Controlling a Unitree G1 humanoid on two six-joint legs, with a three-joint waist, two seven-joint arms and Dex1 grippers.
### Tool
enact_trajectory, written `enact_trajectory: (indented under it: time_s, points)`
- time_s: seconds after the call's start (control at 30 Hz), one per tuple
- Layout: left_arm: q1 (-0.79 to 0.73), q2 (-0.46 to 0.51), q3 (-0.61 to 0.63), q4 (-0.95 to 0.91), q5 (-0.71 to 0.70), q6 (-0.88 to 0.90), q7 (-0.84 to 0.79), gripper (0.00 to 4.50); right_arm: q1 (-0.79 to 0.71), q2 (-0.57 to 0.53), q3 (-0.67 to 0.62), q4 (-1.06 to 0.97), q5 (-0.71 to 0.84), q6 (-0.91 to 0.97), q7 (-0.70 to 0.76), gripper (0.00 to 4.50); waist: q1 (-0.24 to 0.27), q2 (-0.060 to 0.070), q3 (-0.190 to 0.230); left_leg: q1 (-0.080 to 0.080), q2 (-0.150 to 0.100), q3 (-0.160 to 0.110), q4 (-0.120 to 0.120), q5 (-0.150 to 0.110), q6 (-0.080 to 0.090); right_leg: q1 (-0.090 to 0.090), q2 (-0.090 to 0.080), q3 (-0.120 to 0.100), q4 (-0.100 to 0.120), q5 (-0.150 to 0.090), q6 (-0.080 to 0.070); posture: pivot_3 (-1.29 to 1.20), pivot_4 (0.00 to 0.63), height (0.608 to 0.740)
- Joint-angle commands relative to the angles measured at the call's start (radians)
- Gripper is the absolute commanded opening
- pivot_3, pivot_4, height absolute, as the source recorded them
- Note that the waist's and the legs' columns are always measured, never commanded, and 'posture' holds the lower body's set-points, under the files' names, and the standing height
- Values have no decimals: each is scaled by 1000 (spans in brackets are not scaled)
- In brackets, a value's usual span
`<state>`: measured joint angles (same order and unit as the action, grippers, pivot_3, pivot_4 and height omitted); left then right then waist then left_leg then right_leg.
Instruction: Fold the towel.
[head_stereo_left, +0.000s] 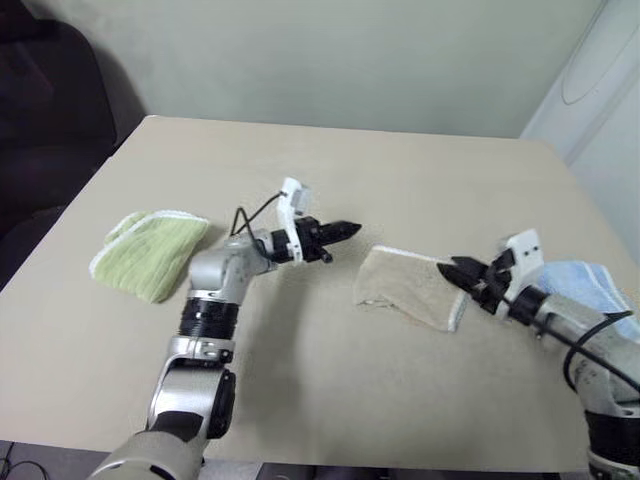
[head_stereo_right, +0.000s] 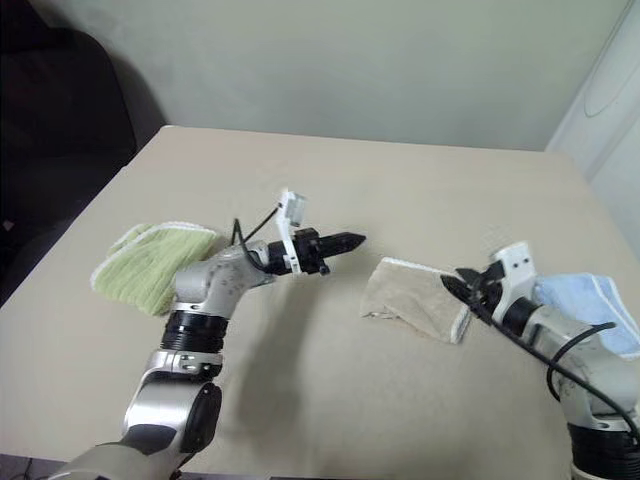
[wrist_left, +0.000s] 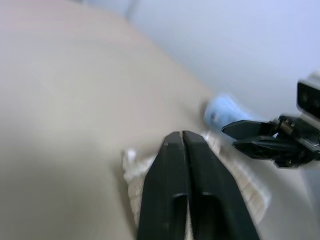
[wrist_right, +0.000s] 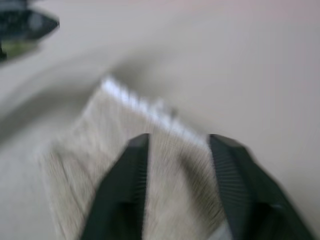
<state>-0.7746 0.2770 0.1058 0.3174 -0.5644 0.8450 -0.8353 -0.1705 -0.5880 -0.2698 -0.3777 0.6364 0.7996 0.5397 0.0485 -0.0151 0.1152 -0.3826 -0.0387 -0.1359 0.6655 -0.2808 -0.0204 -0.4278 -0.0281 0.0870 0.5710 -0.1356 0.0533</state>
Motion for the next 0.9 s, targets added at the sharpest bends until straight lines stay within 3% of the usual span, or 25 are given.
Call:
enact_trajectory:
  time_s: [0.03, 0.13, 0.3, 0.57, 0.63, 0.9]
  points:
    - [-16, 7, 44, 13, -35, 62, 43, 1602, -18, -28, -55, -30, 67, 33, 19, 3342, 1, -1, 1, 0, 0, 0, 0, -1, 1, 0, 0, 0, 0, -1, 2, 0, 150, 740]
    - [-11, 6, 48, 24, -41, 74, 46, 2643, -17, -28, -80, -10, 116, 74, 15, 4378, 1, -1, 1, -1, 0, 0, 1, -4, 6, 0, -1, 0, 0, -2, 3, 0, 150, 740]
    - [7, 4, 11, 5, -19, 63, 58, 4481, -10, 0, -145, 46, 210, 197, -55, 4500, 1, -1, 1, -1, -1, 0, 2, -1, 6, 0, 0, 0, 1, -1, 2, 0, 150, 740]
    - [53, -6, -30, -36, -15, 53, 61, 4481, -22, 28, -179, 194, 252, 317, -123, 4500, 1, -1, 1, 0, 0, 0, 2, 2, 2, -1, 0, 0, 1, -1, 1, 0, 150, 740]
    - [62, -6, -37, -46, -12, 50, 64, 4481, -13, 20, -146, 210, 224, 311, -113, 4500, 1, -1, 1, -1, 0, -1, 2, -4, 11, -1, 0, 0, 2, -1, 2, 0, 150, 740]
    - [97, -7, -31, -99, -29, 64, 87, 4481, -53, 79, -78, 212, 260, 343, -96, 4500, -4, -1, 1, 0, 0, 0, 2, -3, 11, -1, 1, 0, 2, -1, 2, 0, 150, 740]
